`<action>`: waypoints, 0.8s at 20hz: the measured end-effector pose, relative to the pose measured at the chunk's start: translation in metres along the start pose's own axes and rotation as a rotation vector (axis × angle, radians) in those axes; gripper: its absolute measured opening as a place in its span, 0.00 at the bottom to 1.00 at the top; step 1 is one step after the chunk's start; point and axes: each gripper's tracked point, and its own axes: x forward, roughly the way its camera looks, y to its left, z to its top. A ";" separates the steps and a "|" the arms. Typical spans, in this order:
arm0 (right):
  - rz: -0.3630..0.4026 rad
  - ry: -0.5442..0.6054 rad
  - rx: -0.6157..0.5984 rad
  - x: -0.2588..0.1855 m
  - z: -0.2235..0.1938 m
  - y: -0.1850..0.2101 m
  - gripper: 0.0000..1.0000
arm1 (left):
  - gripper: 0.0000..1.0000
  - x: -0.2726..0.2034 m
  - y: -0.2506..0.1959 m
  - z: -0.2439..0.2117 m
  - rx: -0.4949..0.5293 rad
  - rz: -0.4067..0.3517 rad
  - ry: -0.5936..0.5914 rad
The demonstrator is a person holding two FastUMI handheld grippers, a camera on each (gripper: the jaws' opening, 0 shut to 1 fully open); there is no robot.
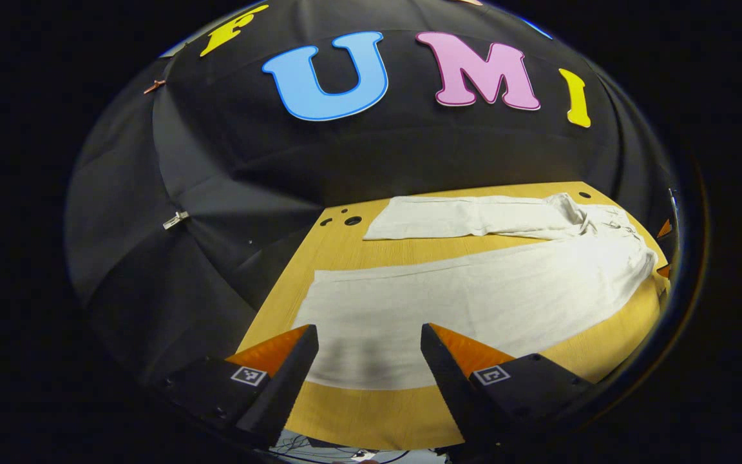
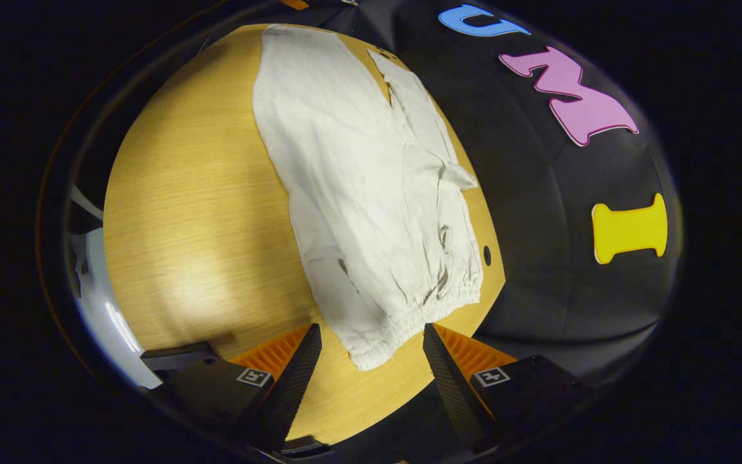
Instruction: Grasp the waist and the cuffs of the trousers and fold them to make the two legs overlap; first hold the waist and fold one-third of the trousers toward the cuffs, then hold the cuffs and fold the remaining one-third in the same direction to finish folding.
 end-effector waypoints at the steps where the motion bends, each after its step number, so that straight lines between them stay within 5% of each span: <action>1: -0.003 0.019 -0.007 0.006 -0.008 0.002 0.97 | 1.00 0.000 0.000 -0.004 -0.005 0.005 0.013; 13: -0.200 0.064 -0.139 0.061 -0.006 -0.039 0.90 | 0.99 0.011 0.015 -0.043 -0.119 0.111 0.131; 16: -0.154 0.103 -0.094 0.068 -0.009 -0.032 0.67 | 0.99 0.012 0.038 -0.057 -0.114 0.152 0.164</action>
